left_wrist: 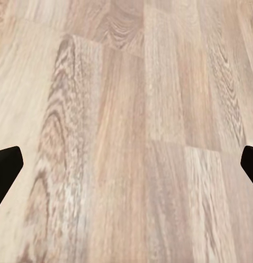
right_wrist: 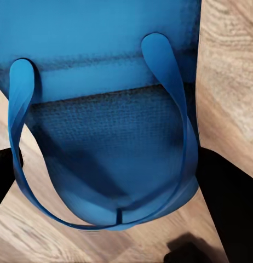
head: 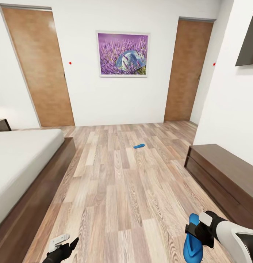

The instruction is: In the bedroom, move the book from the bed onto either nightstand, and place the two sandals side by side next to the bed.

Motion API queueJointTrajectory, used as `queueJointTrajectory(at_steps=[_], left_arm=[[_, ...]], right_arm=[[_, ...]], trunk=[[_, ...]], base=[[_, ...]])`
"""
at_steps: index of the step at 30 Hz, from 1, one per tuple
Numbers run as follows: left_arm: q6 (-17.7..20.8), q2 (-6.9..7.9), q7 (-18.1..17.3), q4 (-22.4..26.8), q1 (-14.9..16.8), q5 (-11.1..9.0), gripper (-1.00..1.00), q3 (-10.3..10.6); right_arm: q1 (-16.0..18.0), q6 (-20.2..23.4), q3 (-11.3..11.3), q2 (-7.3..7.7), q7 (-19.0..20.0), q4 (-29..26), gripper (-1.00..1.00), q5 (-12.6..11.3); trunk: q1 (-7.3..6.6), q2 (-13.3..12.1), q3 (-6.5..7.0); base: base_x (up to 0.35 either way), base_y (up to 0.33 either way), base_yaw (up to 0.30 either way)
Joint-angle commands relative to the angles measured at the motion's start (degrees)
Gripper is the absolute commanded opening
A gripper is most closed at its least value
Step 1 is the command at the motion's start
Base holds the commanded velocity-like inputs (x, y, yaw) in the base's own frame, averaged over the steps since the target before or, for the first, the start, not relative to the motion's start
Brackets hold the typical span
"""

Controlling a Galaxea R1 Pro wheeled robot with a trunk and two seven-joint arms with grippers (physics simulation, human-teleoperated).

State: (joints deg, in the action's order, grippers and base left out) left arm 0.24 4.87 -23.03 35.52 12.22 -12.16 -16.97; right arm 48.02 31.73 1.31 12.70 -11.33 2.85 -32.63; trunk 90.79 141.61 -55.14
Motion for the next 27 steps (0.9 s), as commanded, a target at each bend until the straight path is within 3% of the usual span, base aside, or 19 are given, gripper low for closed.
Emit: queueJointTrajectory(at_steps=[1, 27], left_arm=[[0.0, -0.01, -0.3, -0.1, 0.0, -0.3, 1.0, -0.1], [0.0, 0.05, -0.3, -0.2, 0.0, -0.3, 1.0, -0.1]], right_arm=[[0.1, 0.0, 0.1, -0.01, -0.4, 0.1, -1.0, -0.4], [0.1, 0.1, 0.1, -0.03, -0.4, 0.1, -1.0, -0.4]], trunk=[[0.01, 0.0, -0.06], [0.01, 0.0, -0.06]], base=[[0.209, 0.0, 0.0], [0.22, 0.0, 0.0]])
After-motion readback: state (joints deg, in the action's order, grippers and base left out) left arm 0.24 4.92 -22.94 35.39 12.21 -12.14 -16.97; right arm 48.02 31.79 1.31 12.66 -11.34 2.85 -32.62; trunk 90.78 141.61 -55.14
